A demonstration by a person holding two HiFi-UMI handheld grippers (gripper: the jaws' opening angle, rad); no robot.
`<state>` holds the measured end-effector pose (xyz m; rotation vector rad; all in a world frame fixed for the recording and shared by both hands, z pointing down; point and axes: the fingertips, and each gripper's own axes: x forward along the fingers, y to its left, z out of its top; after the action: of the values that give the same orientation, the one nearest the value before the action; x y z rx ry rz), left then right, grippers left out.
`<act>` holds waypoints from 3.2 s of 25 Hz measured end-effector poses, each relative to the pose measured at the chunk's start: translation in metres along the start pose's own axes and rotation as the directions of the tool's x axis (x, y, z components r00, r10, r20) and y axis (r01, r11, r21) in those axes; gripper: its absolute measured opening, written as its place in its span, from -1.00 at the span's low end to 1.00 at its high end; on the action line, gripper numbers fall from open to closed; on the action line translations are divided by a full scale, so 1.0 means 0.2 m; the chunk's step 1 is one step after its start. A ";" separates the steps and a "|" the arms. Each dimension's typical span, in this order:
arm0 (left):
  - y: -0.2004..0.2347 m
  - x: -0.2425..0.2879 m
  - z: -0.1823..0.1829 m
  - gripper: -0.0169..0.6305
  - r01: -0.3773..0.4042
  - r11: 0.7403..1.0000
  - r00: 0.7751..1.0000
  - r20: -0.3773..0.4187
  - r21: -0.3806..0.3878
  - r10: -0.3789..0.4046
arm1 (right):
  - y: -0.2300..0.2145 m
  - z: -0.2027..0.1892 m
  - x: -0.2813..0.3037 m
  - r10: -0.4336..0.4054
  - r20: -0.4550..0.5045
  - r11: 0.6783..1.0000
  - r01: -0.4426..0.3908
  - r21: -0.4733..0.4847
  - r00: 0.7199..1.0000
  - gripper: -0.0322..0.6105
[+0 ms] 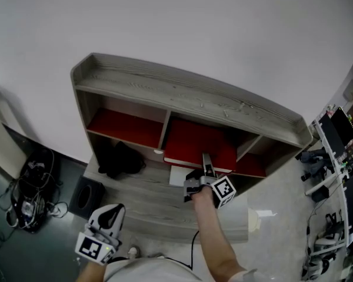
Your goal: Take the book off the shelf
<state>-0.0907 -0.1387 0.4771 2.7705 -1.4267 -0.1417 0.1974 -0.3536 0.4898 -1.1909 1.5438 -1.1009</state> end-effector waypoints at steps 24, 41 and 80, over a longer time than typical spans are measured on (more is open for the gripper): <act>0.00 -0.14 -0.03 -0.90 -0.010 0.998 0.998 -0.068 0.058 0.014 | -0.02 -0.01 -0.11 0.091 0.073 0.992 -0.097 0.085 0.993 -0.11; 0.03 -0.16 -0.04 -0.90 -0.006 0.997 0.999 -0.043 0.078 0.009 | 0.07 -0.05 -0.26 0.134 0.028 0.985 -0.130 -0.112 0.991 -0.13; -0.18 -0.04 -0.04 -0.90 0.162 0.985 0.987 -0.014 0.061 -0.161 | 0.36 0.16 -0.81 0.214 -0.014 0.900 -0.203 -0.386 0.977 -0.13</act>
<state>-0.0655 -0.1117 0.4841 2.9312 -1.2230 -0.0884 0.2396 -0.1892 0.4314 -1.2523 1.8741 -0.6511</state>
